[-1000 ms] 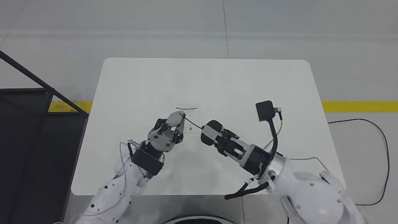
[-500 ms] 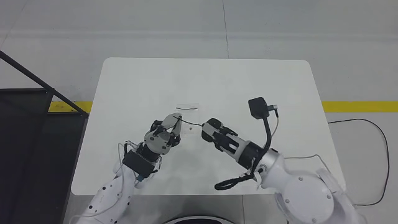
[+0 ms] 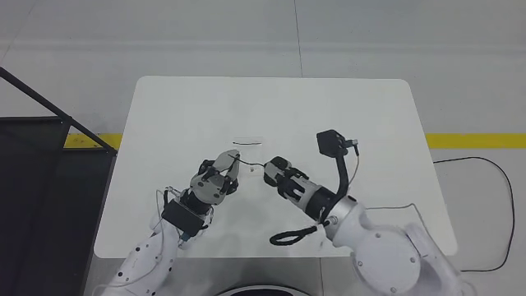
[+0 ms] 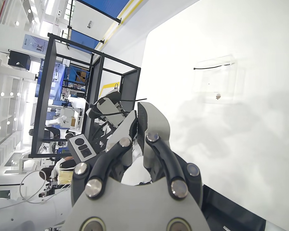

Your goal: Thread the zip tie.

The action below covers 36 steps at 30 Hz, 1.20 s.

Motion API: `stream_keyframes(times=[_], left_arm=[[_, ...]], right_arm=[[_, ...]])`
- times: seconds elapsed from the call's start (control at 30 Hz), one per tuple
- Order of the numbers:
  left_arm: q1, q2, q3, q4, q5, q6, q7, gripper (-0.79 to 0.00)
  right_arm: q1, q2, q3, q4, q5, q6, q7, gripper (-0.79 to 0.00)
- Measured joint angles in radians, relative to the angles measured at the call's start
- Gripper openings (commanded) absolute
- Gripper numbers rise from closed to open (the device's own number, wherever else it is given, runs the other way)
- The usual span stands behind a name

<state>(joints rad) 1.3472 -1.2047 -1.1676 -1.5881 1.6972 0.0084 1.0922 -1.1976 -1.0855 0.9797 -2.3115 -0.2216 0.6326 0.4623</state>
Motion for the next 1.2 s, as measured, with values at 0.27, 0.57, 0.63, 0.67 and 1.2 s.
stream_keyframes(times=[0.27,0.57,0.63,0.67,1.2], left_arm=[[-0.001,-0.002,-0.001,0.006,0.025,0.014,-0.003,-0.785],[-0.002,-0.005,-0.001,0.007,0.027,0.017,-0.005,-0.785],[-0.002,-0.006,-0.002,0.006,0.022,0.011,-0.003,-0.785],[-0.001,-0.006,-0.003,0.003,0.016,0.005,-0.003,-0.785],[0.104,0.004,-0.030,-0.163,-0.044,-0.108,-0.041,-0.785]], right_arm=[[-0.038,-0.005,0.008,-0.006,0.006,-0.053,-0.021,-0.785],[-0.092,-0.004,0.057,-0.010,0.043,-0.129,-0.019,-0.428],[-0.099,-0.004,0.062,-0.010,0.042,-0.135,-0.017,0.000],[-0.104,-0.004,0.066,-0.010,0.042,-0.139,-0.017,0.000],[-0.291,0.016,0.225,-0.038,0.107,-0.404,0.013,0.000]])
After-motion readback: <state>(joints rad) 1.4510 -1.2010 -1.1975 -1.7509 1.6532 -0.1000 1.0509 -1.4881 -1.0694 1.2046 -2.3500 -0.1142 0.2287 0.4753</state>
